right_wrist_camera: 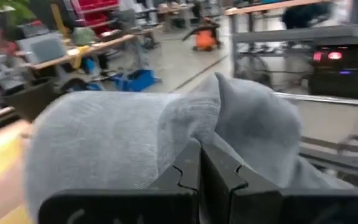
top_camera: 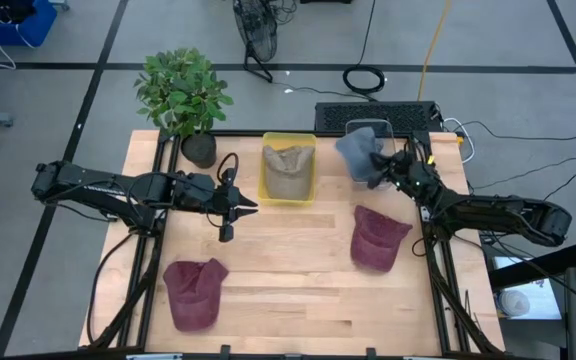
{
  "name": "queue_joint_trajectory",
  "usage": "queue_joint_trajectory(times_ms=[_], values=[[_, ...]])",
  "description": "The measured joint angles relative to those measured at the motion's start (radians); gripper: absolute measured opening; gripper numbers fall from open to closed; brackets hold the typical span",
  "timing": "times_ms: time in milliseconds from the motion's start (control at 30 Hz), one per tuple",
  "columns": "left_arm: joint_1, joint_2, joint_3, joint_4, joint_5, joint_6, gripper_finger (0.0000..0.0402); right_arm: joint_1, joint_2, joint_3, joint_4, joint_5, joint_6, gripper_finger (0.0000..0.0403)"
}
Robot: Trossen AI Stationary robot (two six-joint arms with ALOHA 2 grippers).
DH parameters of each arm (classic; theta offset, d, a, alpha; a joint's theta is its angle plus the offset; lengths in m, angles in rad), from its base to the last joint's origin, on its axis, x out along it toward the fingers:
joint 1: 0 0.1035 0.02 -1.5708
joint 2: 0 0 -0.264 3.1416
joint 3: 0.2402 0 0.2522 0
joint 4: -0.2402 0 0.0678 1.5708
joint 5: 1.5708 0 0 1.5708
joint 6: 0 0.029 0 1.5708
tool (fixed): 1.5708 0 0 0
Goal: Pick & Place hat
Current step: Put the blue cap into the transparent bin
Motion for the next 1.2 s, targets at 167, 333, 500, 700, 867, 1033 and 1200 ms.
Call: queue_joint_trajectory(times_ms=[167, 333, 500, 700, 867, 1033, 1200], values=[[0.0, 0.0, 0.0, 0.0, 0.0, 0.003, 0.0065, 0.0, -0.001, -0.026, 0.033, 0.075, 0.07, 0.0], [0.0, 0.0, 0.0, -0.003, 0.0, 0.0, 0.0065, 0.0, -0.001, -0.066, 0.037, 0.146, 0.127, 0.0], [0.0, 0.0, 0.0, -0.005, 0.0, 0.0, 0.0065, 0.018, -0.001, -0.074, 0.093, 0.12, 0.071, 0.0], [0.0, 0.0, 0.0, -0.005, 0.0, 0.0, 0.0065, 0.083, -0.002, -0.076, 0.37, 0.151, -0.071, 0.0], [0.0, 0.0, 0.0, -0.006, 0.0, -0.001, 0.0065, 0.12, -0.004, -0.076, 0.371, 0.224, -0.105, 0.0], [0.0, 0.0, 0.0, -0.006, 0.0, -0.005, 0.0065, 0.121, -0.003, -0.076, 0.203, 0.222, -0.044, 0.0], [0.0, 0.0, 0.0, -0.006, 0.0, -0.008, 0.0065, 0.12, -0.003, -0.076, 0.135, 0.216, 0.015, 0.0]])
